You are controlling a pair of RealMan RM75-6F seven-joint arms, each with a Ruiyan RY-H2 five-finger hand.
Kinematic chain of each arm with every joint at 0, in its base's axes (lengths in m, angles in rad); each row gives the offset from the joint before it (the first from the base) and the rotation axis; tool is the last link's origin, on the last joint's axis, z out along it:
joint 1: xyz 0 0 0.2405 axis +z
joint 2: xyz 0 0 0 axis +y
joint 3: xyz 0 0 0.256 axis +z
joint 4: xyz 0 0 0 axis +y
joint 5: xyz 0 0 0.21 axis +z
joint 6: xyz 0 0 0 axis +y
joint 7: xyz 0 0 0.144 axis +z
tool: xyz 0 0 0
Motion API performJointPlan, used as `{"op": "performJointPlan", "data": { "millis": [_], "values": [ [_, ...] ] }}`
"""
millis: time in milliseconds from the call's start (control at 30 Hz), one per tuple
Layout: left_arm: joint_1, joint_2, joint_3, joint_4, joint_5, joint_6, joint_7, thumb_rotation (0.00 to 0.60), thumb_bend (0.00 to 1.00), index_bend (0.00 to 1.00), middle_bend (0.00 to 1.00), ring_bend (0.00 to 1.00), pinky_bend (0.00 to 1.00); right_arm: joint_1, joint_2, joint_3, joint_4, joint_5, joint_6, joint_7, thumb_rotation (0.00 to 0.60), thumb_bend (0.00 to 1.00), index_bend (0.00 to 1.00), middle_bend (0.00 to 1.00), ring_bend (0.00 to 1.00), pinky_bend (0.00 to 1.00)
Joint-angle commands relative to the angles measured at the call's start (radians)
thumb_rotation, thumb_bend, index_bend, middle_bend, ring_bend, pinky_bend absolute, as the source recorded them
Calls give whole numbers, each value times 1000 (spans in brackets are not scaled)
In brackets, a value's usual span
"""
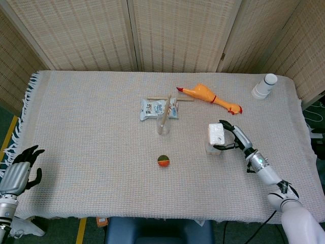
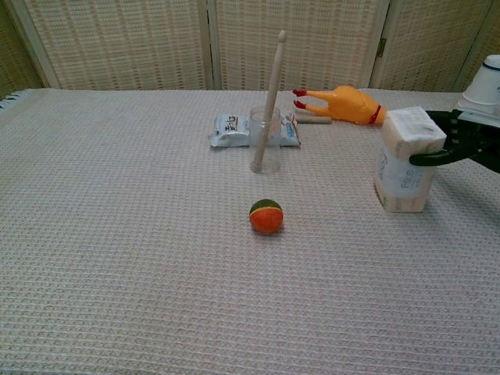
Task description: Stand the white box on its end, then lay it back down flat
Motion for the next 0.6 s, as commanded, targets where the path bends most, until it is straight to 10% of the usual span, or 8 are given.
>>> {"op": "performJointPlan", "data": {
  "millis": [33,333,600],
  "values": [
    [0,0,0,0,-2,-1,3,600,615,145,0,0,111,6,18,-17,-21,-9,-21,-6,600,251,215,260,28,0],
    [0,-1,0,-2,-6,0,11,600,615,145,0,0,112,5,83,-40,-86,-18,-4,-14,600,146,45,16,0,0],
    [-1,1,0,-10,-10,0,21,600,615,144,0,0,111,-49,234,11,-271,25,151,-189,600,116,0,0,0,0]
  ]
}}
